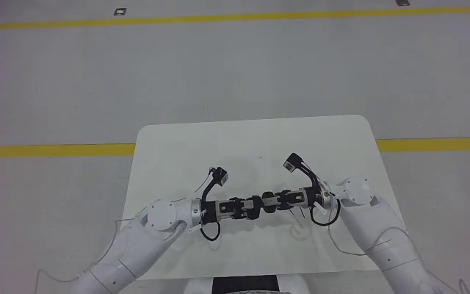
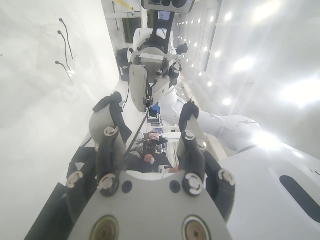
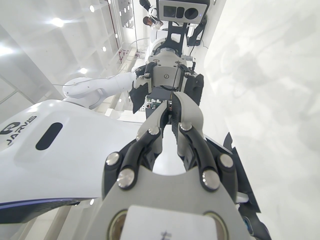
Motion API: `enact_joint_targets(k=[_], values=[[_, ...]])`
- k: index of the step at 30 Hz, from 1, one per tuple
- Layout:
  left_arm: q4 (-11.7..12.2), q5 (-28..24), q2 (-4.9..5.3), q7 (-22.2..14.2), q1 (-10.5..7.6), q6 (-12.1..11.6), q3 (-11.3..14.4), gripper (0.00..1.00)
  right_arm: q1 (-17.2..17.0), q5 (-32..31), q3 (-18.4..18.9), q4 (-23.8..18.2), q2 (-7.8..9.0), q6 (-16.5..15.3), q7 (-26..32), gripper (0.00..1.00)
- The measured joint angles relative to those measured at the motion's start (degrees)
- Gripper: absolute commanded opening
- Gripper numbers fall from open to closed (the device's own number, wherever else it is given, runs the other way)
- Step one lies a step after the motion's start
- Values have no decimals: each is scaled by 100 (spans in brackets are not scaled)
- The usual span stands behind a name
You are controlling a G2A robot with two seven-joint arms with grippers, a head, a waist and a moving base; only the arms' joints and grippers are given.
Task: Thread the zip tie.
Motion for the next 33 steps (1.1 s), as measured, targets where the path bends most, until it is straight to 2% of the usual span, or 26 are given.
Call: enact_joint_targets(k=[4, 14, 24, 33], values=[[-18, 22, 0, 61, 27, 0, -24, 0, -5, 17, -19, 11, 2, 0, 0, 0], [9, 31, -5, 51, 48, 0, -21, 0, -8, 24, -7, 39, 5, 0, -4, 0], [33, 22, -8, 48, 33, 0, 1, 5, -23, 31, 11, 39, 2, 0, 0, 0], [43, 16, -8, 48, 27, 0, 7, 4, -14, 31, -14, 38, -1, 0, 0, 0]])
